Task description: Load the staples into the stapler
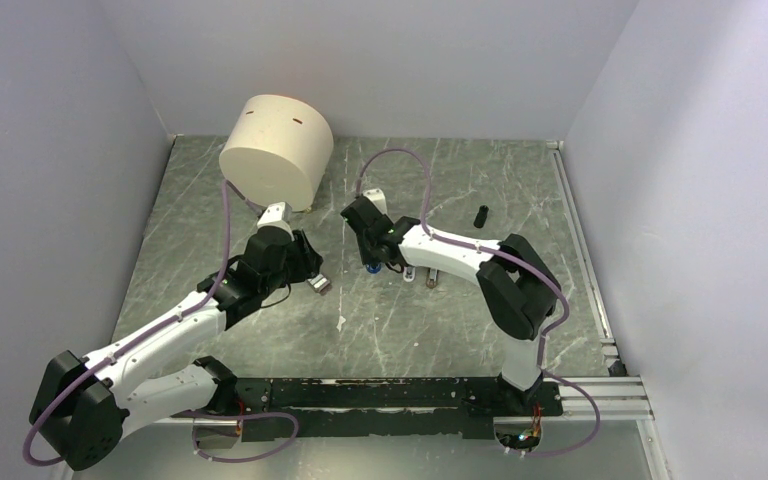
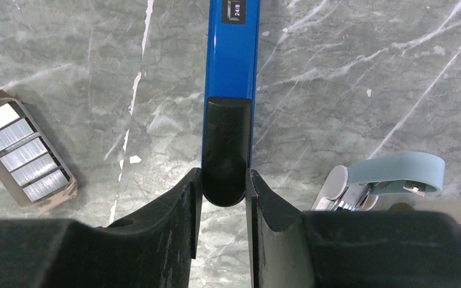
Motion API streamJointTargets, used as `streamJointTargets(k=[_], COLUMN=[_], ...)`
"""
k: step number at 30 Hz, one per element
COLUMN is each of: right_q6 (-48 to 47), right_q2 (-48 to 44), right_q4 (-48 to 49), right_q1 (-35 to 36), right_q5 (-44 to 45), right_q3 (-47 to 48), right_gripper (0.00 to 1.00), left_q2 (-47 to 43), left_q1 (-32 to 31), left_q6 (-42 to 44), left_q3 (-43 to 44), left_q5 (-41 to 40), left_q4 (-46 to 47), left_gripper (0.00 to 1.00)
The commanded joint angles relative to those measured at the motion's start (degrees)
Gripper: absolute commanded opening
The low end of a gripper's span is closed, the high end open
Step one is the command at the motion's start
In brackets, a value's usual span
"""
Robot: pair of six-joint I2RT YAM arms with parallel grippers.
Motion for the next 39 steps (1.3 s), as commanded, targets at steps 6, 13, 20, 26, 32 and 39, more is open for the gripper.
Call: streamJointTargets(k=[6,13,20,26,32,39], right_q6=[0.84,0.46,1.58,3.76,3.70,3.62], right_q2=[-2.90,-9.13,-20.67,-31.51,-27.12,-17.97], right_q4=[-1.82,0.26,2.18,5.43,7.31,7.35], right_q1=[-1.04,-2.08,-3.21,-7.33,-10.60,-10.70], right_q5=[0.48,1.54,8.04,12.12,8.18,7.45], right_q3=[2.23,1.71,-8.69,-21.16,-19.98,-12.86], right_gripper=[0.40,0.51,0.66,0.78,0.78,0.68], left_q2=[-1.38,-2.83,-6.57,-10.52,-13.42,-12.43], left_q1=[0.50,0.54,0.50,0.50,0.50,0.50], left_q6=[0.70,1.51,4.25,7.07,5.46,4.05], left_q3=[1.64,3.49,3.32,0.64,-2.97,-5.51], left_q5=[1.23,1.74,6.87,16.54,19.51,21.14], left_q4=[-0.41,-2.36,-3.21,-0.56,2.85,6.77], left_gripper=[0.48,0.48,0.53,0.80,0.96,0.93])
